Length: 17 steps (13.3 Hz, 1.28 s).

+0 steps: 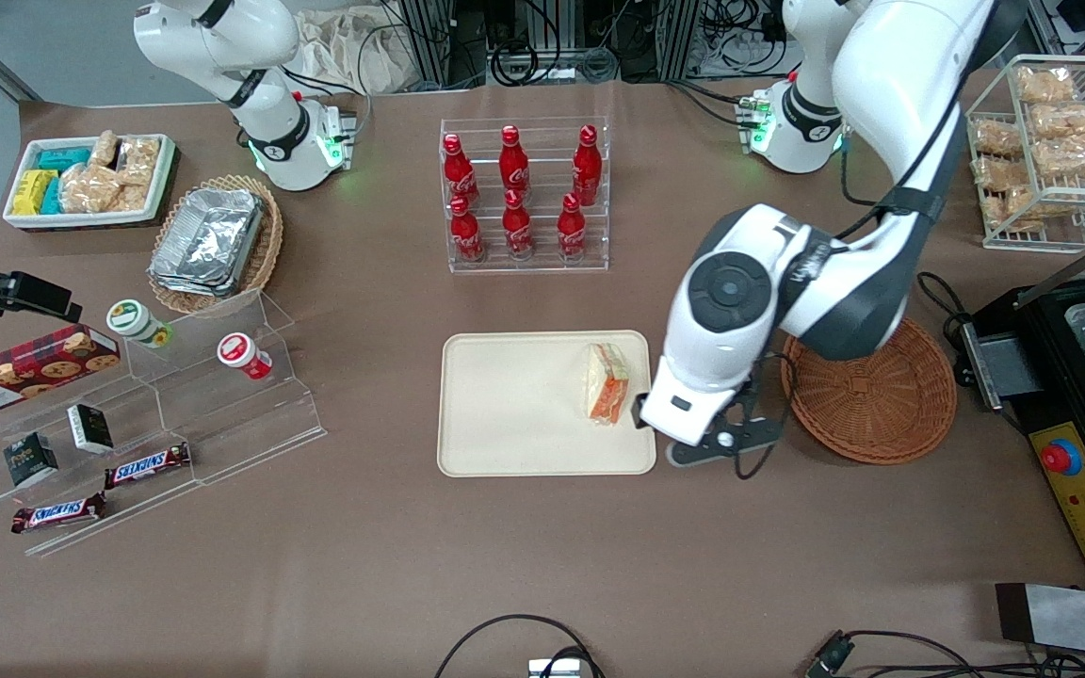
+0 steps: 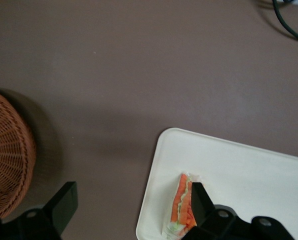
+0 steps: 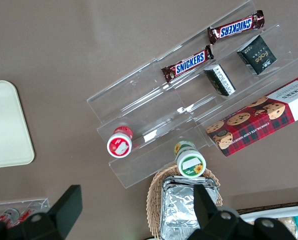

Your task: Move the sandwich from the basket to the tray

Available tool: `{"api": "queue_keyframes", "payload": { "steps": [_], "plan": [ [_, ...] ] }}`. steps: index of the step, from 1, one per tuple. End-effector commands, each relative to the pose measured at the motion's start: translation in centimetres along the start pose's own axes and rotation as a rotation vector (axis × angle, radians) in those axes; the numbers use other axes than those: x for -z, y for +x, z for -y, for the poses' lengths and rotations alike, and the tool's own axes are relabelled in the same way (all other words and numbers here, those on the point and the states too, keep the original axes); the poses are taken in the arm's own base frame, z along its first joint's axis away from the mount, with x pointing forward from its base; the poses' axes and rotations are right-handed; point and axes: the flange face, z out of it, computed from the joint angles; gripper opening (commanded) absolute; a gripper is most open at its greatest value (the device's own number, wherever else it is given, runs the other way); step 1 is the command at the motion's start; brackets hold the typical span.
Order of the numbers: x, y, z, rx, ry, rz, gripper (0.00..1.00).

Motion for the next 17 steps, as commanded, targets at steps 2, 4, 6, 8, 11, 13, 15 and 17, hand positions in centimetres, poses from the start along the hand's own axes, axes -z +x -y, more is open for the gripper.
{"api": "queue_keyframes", "payload": {
  "steps": [2, 4, 6, 8, 11, 13, 15, 17],
  "plan": [
    [2.6, 0.6, 3.6, -0.069, 0.05, 0.052, 1.0],
    [4.4, 2.0, 7.0, -0.1, 0.041, 0.077, 1.0],
    [6.2, 2.2, 10.0, -0.15, 0.038, 0.084, 1.0],
    [8.2, 2.8, 15.1, -0.203, 0.003, 0.097, 1.0],
    [11.6, 1.7, 20.5, -0.269, 0.015, 0.088, 1.0],
    [13.9, 0.7, 24.4, -0.34, 0.015, 0.075, 1.0],
    [16.5, -0.5, 27.6, -0.362, 0.009, 0.06, 1.0],
    [18.9, -1.6, 29.7, -0.339, 0.006, 0.059, 1.0]
  ]
}}
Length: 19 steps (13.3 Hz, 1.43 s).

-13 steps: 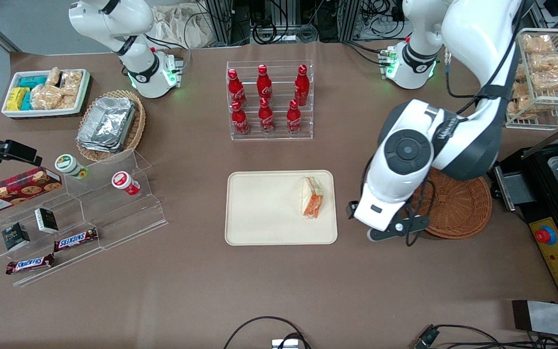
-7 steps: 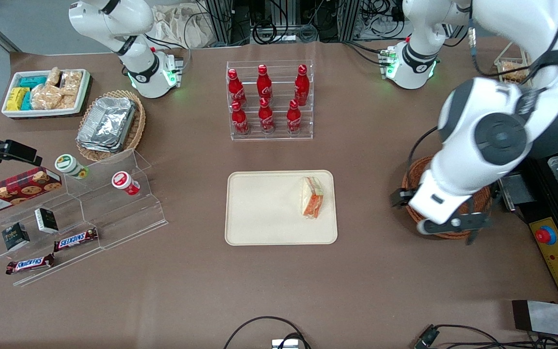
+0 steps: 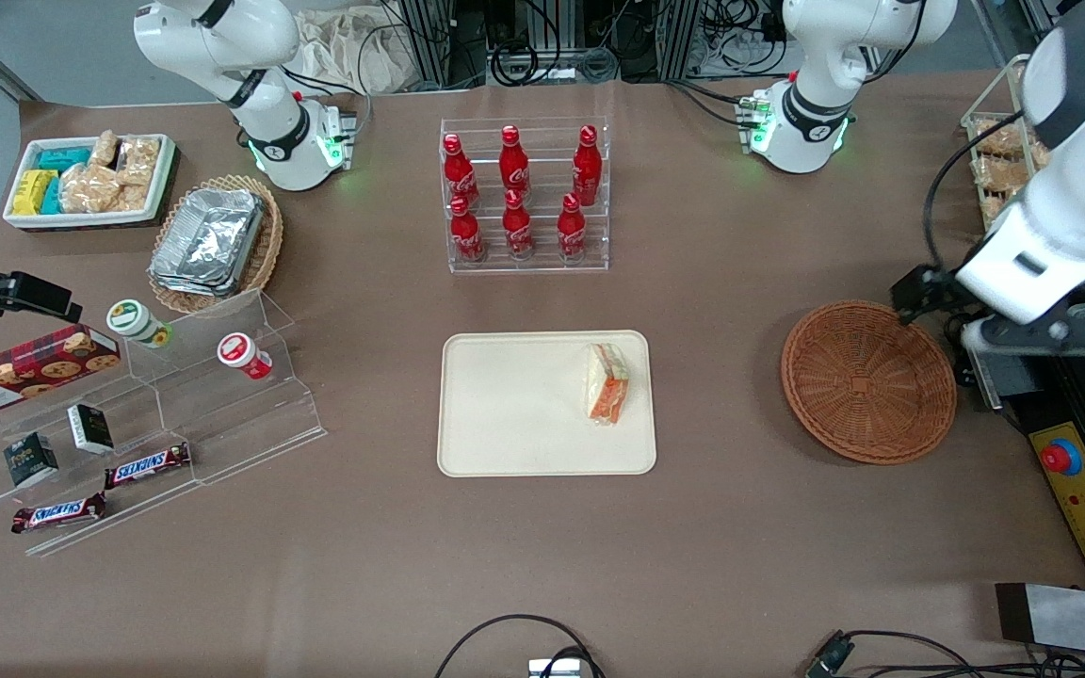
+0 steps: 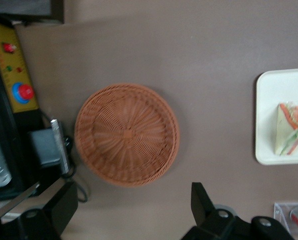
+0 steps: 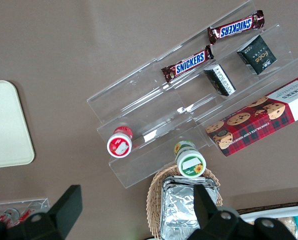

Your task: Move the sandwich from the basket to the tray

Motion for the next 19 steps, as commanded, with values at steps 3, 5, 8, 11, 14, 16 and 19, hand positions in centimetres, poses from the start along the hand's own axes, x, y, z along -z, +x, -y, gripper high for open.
{"api": "queue_keyframes", "payload": {
  "steps": [3, 5, 8, 11, 14, 16, 19],
  "plan": [
    [3.9, -4.5, 2.0, 0.013, -0.024, -0.029, 1.0],
    [4.5, -5.5, 2.2, 0.02, -0.025, -0.032, 1.0],
    [3.7, -5.1, 4.2, 0.051, -0.028, 0.002, 1.0],
    [3.2, -4.7, 4.4, 0.061, -0.044, 0.011, 1.0],
    [3.3, -4.6, 5.0, 0.072, -0.055, 0.007, 1.0],
    [2.9, -4.2, 4.8, 0.072, -0.059, 0.016, 1.0],
    [2.8, -3.7, 5.7, 0.094, -0.094, 0.018, 1.0]
  ]
}}
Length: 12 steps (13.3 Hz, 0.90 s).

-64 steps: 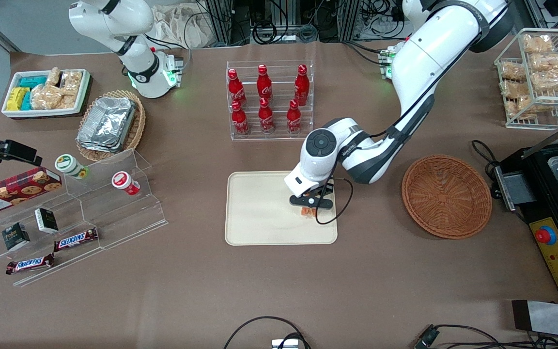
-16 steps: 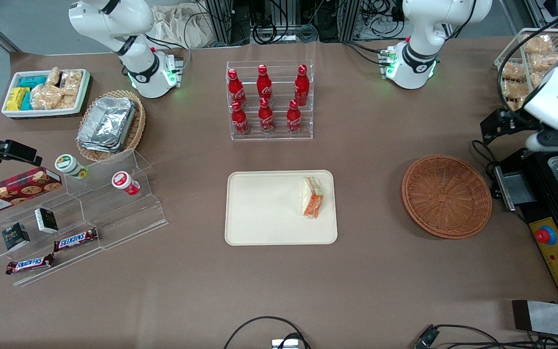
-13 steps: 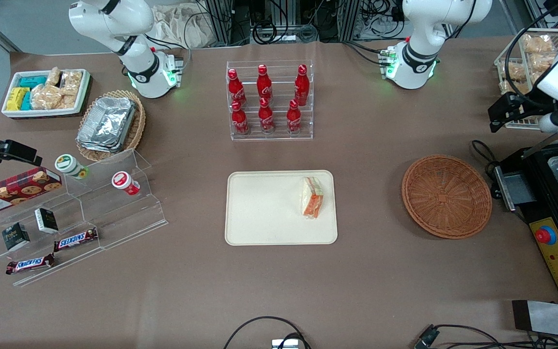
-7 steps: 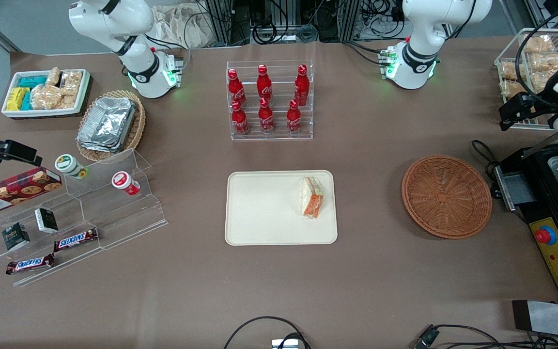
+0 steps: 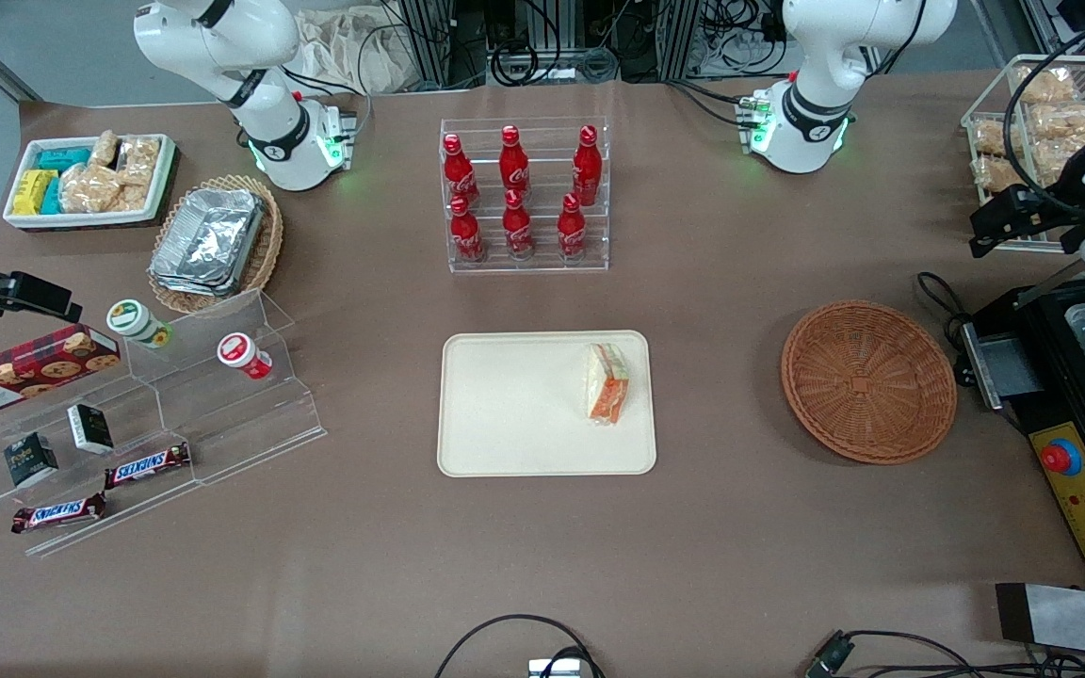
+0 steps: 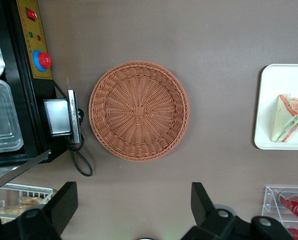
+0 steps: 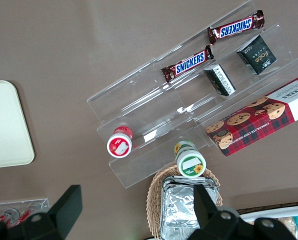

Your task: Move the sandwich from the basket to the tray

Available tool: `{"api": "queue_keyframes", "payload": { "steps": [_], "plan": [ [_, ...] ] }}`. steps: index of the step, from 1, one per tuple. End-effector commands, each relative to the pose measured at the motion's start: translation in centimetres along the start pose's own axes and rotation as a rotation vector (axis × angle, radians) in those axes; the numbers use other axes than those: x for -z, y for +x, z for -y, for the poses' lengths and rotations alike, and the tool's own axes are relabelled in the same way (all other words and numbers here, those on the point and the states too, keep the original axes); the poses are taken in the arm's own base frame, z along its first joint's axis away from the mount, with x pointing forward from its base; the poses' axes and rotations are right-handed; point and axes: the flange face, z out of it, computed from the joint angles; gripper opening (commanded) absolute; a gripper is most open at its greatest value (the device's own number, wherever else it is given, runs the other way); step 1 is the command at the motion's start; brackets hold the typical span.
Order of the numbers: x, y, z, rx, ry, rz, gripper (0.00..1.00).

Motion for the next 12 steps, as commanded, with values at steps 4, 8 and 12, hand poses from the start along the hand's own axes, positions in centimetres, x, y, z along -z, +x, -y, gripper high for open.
{"api": "queue_keyframes", "payload": {
  "steps": [4, 8, 12],
  "plan": [
    [0.3, 0.5, 0.3, 0.015, -0.033, 0.008, 1.0],
    [0.1, 0.6, 0.4, 0.016, -0.033, 0.012, 1.0],
    [-1.5, 1.3, 0.0, 0.01, -0.032, 0.044, 1.0]
  ]
}}
